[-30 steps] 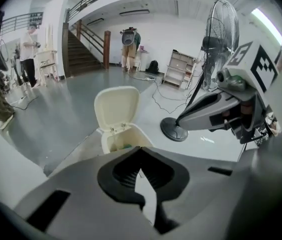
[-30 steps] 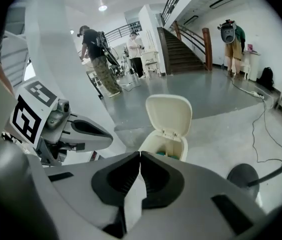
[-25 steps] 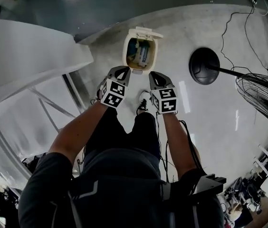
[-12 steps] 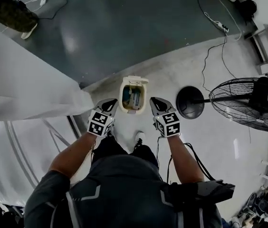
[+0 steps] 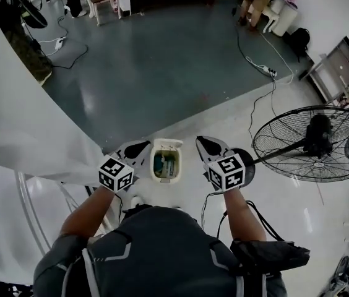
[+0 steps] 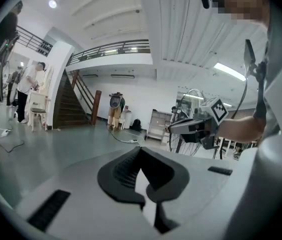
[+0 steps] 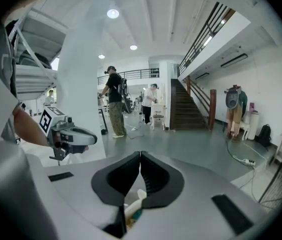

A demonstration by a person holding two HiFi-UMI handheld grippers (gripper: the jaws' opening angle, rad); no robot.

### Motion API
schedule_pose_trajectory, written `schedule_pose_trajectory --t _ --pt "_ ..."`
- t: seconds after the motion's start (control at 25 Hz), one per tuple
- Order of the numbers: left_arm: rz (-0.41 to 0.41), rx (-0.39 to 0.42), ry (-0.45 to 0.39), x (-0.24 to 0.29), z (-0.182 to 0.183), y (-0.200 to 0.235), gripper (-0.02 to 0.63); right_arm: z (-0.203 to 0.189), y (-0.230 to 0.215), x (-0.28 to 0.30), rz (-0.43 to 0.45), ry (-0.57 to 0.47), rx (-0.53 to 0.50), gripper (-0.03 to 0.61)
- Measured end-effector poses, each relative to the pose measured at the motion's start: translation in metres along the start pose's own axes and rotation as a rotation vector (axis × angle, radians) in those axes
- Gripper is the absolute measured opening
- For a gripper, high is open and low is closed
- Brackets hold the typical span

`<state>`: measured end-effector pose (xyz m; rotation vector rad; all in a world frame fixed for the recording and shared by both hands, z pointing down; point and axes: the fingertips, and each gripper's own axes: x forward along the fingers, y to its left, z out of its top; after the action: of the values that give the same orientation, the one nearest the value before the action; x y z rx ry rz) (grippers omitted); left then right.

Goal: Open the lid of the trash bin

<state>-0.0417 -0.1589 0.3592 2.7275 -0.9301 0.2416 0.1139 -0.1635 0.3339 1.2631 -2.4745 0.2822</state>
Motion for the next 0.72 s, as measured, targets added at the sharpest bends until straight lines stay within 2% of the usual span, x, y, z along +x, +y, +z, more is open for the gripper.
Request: schedule_pose_trajectory --t 0.24,0.44,0.56,0.72 --pt "-0.022 -0.080 -0.165 -0.033 0.089 -0.004 0.008 0.078 0.002 -0.043 -0.047 -0.138 -0.032 0.029" --pt "-0.012 -0.101 -0.234 -0.056 0.139 -0.004 0.008 0.122 -0.007 -0.075 -0.095 -0.253 -0.041 0.029" --pt "0.051 -0.031 -0.272 -0.065 0.160 0.001 0.009 0.136 -0.013 -0.084 -0.113 -0.294 -0.044 0.028" --pt "0.115 0.058 -0.269 -0.068 0.170 0.000 0.008 0.144 -0.016 -0.094 -0.132 -0.327 -0.031 0.029"
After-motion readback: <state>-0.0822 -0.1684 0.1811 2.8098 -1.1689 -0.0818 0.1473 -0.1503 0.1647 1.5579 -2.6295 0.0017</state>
